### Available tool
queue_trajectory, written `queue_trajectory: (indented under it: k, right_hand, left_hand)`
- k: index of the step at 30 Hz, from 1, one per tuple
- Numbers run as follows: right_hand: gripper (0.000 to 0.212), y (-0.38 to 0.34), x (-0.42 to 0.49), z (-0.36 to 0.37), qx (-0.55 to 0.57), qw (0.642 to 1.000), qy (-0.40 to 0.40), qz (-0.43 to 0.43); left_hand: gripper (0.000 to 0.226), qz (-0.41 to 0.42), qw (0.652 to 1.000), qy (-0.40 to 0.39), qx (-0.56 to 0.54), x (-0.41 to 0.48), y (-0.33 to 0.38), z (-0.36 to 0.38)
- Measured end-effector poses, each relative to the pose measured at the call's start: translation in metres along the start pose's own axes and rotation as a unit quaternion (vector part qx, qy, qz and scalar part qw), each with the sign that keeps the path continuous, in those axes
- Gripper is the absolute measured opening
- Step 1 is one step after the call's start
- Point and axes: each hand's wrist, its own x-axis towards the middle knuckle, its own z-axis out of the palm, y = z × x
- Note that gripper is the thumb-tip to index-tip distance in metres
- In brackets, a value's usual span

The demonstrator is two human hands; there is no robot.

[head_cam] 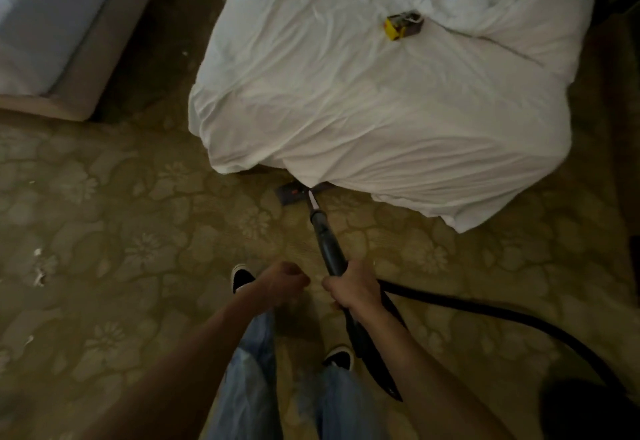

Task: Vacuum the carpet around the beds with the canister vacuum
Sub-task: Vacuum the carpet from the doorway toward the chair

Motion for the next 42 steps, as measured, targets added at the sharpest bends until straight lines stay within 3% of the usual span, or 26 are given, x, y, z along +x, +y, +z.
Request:
queue_trajectory:
  k: [7,12,14,16,19,21,27,31,37,39,41,42]
  right_hand:
    - [0.043,0.007,-0.018,-0.022,0.079,0.997,-0.009,0.017]
    - [0.016,0.020,-0.032,-0.039,0.160,0.986,-0.021,0.036]
    - [0.012,0.025,-0.037,-0.048,0.182,0.982,-0.031,0.044]
    - [0.008,0.032,-0.040,-0.058,0.200,0.978,-0.022,0.055]
    - [0.018,0.052,-0.046,-0.075,0.211,0.975,-0.013,0.065]
    - [0.019,0.071,-0.056,-0.089,0.213,0.975,-0.002,0.065]
    - [0.022,0.144,-0.089,-0.131,0.309,0.945,0.071,0.078]
    - [0.029,0.204,-0.100,-0.164,0.370,0.917,0.097,0.109]
    - [0.040,0.303,-0.106,-0.217,0.448,0.873,0.146,0.126]
    - [0.029,0.328,-0.110,-0.234,0.479,0.855,0.163,0.116]
    - [0.015,0.348,-0.115,-0.254,0.515,0.833,0.172,0.101]
    - [0.018,0.358,-0.112,-0.262,0.528,0.825,0.175,0.101]
  left_hand:
    - [0.041,-0.014,1.000,-0.019,0.016,-0.010,0.042,0.046]
    - [0.050,-0.062,0.993,-0.053,-0.084,-0.009,0.074,0.063]
    - [0.060,-0.070,0.994,-0.054,-0.067,-0.012,0.090,0.075]
    - [0.054,-0.077,0.993,-0.078,-0.033,-0.014,0.106,0.090]
    - [0.028,-0.072,0.992,-0.097,0.026,-0.021,0.121,0.116]
    - [0.029,-0.070,0.989,-0.118,0.064,-0.026,0.130,0.139]
    - [0.025,-0.050,0.979,-0.161,0.111,-0.044,0.149,0.230]
    - [0.044,-0.060,0.974,-0.185,0.115,-0.043,0.161,0.303]
    - [0.053,-0.069,0.974,-0.186,0.111,-0.043,0.189,0.434]
    - [0.056,-0.067,0.976,-0.179,0.100,-0.045,0.201,0.475]
    - [0.046,-0.065,0.977,-0.171,0.112,-0.047,0.212,0.511]
    - [0.038,-0.058,0.977,-0.168,0.120,-0.050,0.218,0.529]
